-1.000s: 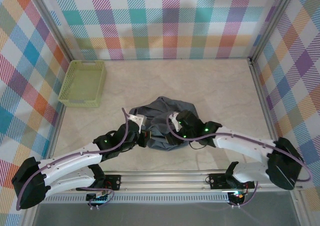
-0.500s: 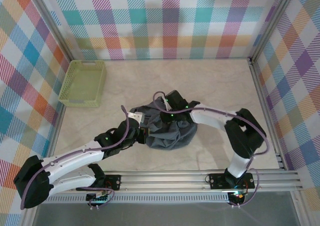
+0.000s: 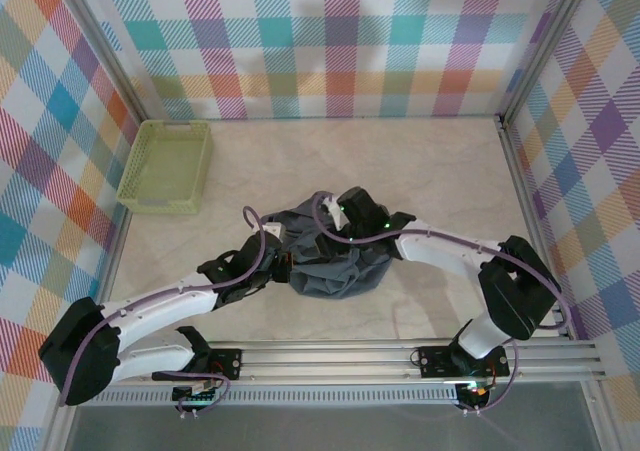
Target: Fold the inside-out t-shirt
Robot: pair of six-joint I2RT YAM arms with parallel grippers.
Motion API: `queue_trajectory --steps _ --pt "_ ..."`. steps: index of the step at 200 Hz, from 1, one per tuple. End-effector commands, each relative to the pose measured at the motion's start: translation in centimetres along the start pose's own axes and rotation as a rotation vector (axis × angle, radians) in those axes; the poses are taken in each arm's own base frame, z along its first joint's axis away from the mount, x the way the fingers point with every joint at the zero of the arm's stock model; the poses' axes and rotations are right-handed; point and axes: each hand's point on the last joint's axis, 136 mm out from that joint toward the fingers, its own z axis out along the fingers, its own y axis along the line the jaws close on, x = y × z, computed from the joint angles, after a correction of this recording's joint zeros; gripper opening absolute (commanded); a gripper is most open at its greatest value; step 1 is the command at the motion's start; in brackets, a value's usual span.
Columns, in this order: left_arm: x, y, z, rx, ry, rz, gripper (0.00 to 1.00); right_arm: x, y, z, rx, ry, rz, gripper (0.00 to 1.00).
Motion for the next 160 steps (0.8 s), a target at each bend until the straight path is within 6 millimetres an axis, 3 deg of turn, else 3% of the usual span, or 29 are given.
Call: queue_trajectory --steps 1,53,91,115,136,160 --pt "-0.9 -0.6 -0.1 0.023 -0.020 -0.017 0.00 1.7 0.3 1.2 -0.004 0.033 -0.054 0.50" --pt "-0.9 -0.6 -0.1 0.021 -0.013 -0.013 0.00 3.3 -1.4 3.1 0.111 0.079 -0.084 0.50" --pt "-0.7 -0.6 -0.1 0.023 -0.006 -0.011 0.00 2.5 -2.3 3.1 0.174 0.061 -0.099 0.36" --pt "-0.6 -0.8 -0.1 0.038 -0.006 -0.012 0.00 1.7 -2.4 3.2 0.188 0.050 -0.101 0.14" --pt "-0.7 -1.0 -0.3 0.056 -0.012 -0.008 0.00 0.6 -2.2 2.5 0.193 0.010 -0.097 0.01" --pt "-0.8 -1.1 -0.6 0.066 -0.022 -0.005 0.00 -0.7 -1.6 1.1 0.180 -0.041 -0.091 0.00"
